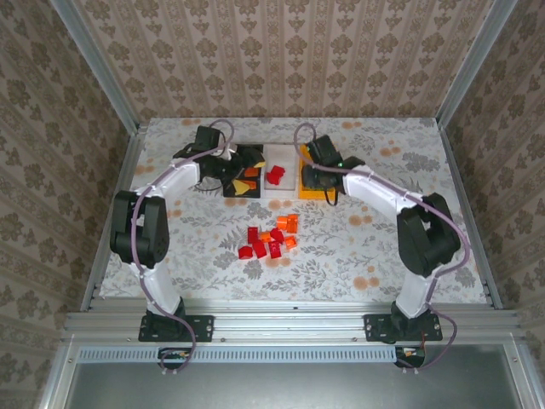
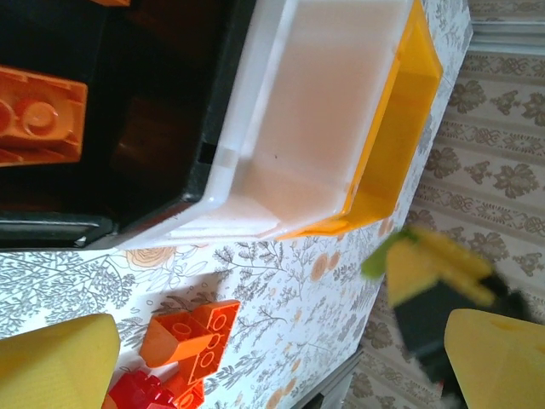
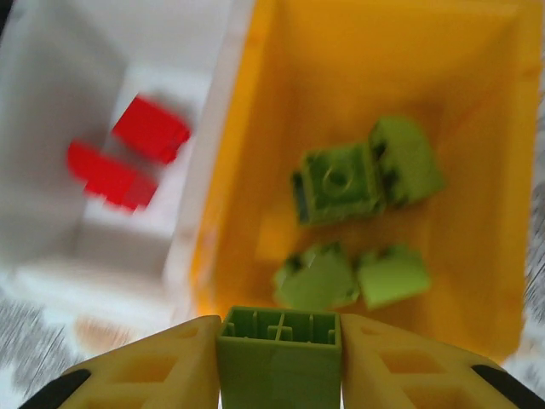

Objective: Sort the legos into containers by color

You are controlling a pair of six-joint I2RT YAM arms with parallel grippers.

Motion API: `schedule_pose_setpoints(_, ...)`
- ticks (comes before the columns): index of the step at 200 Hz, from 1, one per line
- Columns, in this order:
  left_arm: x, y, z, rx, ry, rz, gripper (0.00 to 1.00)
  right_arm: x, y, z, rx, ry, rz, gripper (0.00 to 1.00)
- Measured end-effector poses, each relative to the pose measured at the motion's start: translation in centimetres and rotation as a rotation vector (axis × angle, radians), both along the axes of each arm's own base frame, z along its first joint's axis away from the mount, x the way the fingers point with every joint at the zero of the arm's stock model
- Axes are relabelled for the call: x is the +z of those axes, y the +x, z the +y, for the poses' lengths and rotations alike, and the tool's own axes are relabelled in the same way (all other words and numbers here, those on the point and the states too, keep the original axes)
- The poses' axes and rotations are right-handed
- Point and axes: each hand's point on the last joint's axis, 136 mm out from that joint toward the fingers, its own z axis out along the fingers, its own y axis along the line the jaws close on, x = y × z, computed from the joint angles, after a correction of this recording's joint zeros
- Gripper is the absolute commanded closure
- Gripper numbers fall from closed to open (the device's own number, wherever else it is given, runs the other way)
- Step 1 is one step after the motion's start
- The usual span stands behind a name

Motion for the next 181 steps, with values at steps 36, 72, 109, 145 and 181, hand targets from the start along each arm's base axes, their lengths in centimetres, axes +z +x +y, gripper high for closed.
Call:
schedule_pose_setpoints(36, -0.1, -0.4, -0.4, -0.013, 0.003, 0.004, 0.0, -2.2, 3.2, -1.0, -0.025, -0.05, 0.027, 0.58)
schedule_pose_setpoints(72, -0.1, -0.4, -0.4, -0.013, 0.003, 0.004, 0.0, -2.7, 3.9, -1.5, -0.024, -0.074, 0.048, 0.43)
schedule_pose_setpoints(109, 0.1, -0.4, -0.4, -0.022, 0.008, -0.003, 0.0, -1.2, 2.8, -1.5, -0.015, -0.059, 0.016, 0.43)
schedule_pose_setpoints(145, 0.5, 0.0, 0.2, -0.031, 0.07, -0.048, 0.0, 0.4, -3.2, -0.1, 0.041, -0.011, -0.046, 0.44)
schedule_pose_setpoints(181, 2.0, 0.8, 2.0, -0.022, 0.208, -0.141, 0.03, 1.9, -8.9, 1.2, 0.112, 0.047, -0.111, 0.44)
